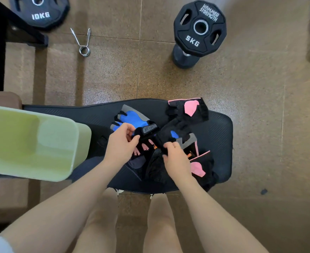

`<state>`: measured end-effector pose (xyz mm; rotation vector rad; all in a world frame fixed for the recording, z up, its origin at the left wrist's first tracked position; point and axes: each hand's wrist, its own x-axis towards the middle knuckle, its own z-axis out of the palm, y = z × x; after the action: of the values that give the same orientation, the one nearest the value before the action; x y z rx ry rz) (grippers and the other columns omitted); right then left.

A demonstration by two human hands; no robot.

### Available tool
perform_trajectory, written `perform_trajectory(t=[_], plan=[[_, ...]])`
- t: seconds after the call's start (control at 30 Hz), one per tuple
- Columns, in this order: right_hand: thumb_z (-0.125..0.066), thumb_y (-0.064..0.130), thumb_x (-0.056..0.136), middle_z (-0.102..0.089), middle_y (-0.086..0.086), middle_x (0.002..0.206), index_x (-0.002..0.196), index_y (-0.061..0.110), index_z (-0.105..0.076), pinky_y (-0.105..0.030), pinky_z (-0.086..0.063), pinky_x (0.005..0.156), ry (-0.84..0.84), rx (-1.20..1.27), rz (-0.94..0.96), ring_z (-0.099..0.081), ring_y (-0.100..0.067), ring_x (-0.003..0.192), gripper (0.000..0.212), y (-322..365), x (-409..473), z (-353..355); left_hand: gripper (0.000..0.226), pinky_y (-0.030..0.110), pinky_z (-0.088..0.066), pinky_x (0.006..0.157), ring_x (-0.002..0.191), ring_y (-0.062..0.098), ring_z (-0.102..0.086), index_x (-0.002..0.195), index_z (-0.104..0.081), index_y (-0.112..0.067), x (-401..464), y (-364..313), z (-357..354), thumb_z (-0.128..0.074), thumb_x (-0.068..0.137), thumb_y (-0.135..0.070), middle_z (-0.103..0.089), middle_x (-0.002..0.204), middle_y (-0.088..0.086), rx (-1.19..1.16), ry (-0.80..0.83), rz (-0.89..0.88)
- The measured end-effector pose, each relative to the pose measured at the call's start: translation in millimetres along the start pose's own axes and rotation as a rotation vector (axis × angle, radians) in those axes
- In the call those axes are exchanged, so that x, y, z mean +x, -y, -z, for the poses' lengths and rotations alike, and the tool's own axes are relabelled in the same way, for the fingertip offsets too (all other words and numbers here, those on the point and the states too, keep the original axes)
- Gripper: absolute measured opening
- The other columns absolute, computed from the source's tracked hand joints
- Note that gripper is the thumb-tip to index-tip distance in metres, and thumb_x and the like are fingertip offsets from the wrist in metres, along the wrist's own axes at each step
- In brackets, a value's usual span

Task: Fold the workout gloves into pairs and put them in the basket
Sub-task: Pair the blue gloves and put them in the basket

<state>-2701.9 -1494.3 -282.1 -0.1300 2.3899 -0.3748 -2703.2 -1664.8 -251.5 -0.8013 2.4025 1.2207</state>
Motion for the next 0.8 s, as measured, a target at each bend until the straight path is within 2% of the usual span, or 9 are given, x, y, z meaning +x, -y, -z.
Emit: perform_trajectory(t=[0.07,0.17,0.27,0.33,0.4,0.5,0.63,0.73,0.8], plan=[[-0.048,0.019,0.094,-0.048,-0.008,0.127,0.128,0.014,-0.044,-0.040,-0.045,0.084,0.117,0.089,-0.004,-0.051,-0.030,0.113,0.035,5,-2,-13,0.014,0.016,-0.031,0.061,0.061,0.006,-0.045,0.091,-0.052,-0.014,-7,10,5,-0.063,0.082,-0.010,-0.052,0.074,-0.006,0.001,-0.065,-0.006],[-0.040,0.017,0.097,-0.055,-0.007,0.122,0.123,0.013,-0.049,-0.041,-0.048,0.084,-0.021,0.211,-0.042,-0.054,-0.027,0.110,0.029,6,-9,-17,0.028,0.027,-0.037,0.067,0.064,0.017,-0.047,0.108,-0.050,-0.012,-21,23,8,-0.061,0.083,-0.011,-0.052,0.078,-0.001,-0.005,-0.130,0.004],[-0.040,0.012,0.096,-0.060,-0.008,0.115,0.114,0.009,-0.057,-0.036,-0.045,0.086,-0.163,0.316,-0.081,-0.055,-0.025,0.107,0.025,0,-10,-12,0.034,0.031,-0.038,0.069,0.077,0.023,-0.052,0.119,-0.050,-0.012,-32,40,-3,-0.058,0.086,-0.014,-0.051,0.080,-0.001,0.126,0.044,-0.028],[-0.042,0.007,0.094,-0.060,-0.009,0.114,0.111,0.007,-0.059,-0.031,-0.041,0.086,-0.195,0.314,-0.067,-0.055,-0.024,0.107,0.024,-5,-6,-6,0.038,0.035,-0.041,0.079,0.096,0.028,-0.052,0.124,-0.050,-0.012,-33,51,-16,-0.056,0.088,-0.020,-0.056,0.097,0.006,0.265,0.166,-0.033],[-0.046,0.006,0.092,-0.059,-0.008,0.113,0.108,0.007,-0.061,-0.031,-0.042,0.085,-0.219,0.319,-0.040,-0.056,-0.023,0.101,0.022,-6,-2,-1,0.037,0.041,-0.042,0.088,0.106,0.033,-0.048,0.125,-0.052,-0.011,-30,53,-23,-0.055,0.089,-0.019,-0.054,0.114,0.013,0.301,0.145,-0.031],[-0.048,0.012,0.093,-0.062,-0.004,0.109,0.113,0.008,-0.060,-0.026,-0.042,0.081,-0.133,0.414,-0.048,-0.058,-0.019,0.093,0.024,1,6,5,0.036,0.048,-0.046,0.088,0.106,0.040,-0.052,0.119,-0.058,-0.005,-18,49,-29,-0.060,0.083,-0.005,-0.054,0.123,0.020,0.342,0.033,-0.229],[-0.054,0.017,0.091,-0.054,-0.008,0.128,0.130,0.009,-0.046,-0.036,-0.043,0.094,0.005,0.375,-0.102,-0.056,-0.026,0.108,0.041,13,18,-12,0.053,0.042,-0.040,0.102,0.132,0.031,-0.036,0.140,-0.032,-0.011,3,45,-31,-0.049,0.090,-0.003,-0.031,0.148,0.016,0.415,0.132,-0.314],[-0.061,0.017,0.087,-0.050,-0.007,0.127,0.132,0.014,-0.042,-0.038,-0.044,0.094,-0.017,0.442,-0.103,-0.053,-0.025,0.109,0.049,20,19,-27,0.060,0.033,-0.047,0.085,0.137,0.023,-0.025,0.145,-0.019,-0.023,16,46,-31,-0.041,0.093,-0.002,-0.015,0.155,0.008,0.507,0.248,-0.336],[-0.064,0.019,0.084,-0.056,-0.007,0.117,0.126,0.012,-0.048,-0.040,-0.044,0.095,-0.049,0.551,-0.177,-0.053,-0.023,0.105,0.045,25,23,-30,0.066,0.032,-0.047,0.074,0.137,0.020,-0.022,0.145,-0.015,-0.029,24,48,-30,-0.039,0.092,0.002,-0.009,0.156,0.002,0.564,0.303,-0.301]])
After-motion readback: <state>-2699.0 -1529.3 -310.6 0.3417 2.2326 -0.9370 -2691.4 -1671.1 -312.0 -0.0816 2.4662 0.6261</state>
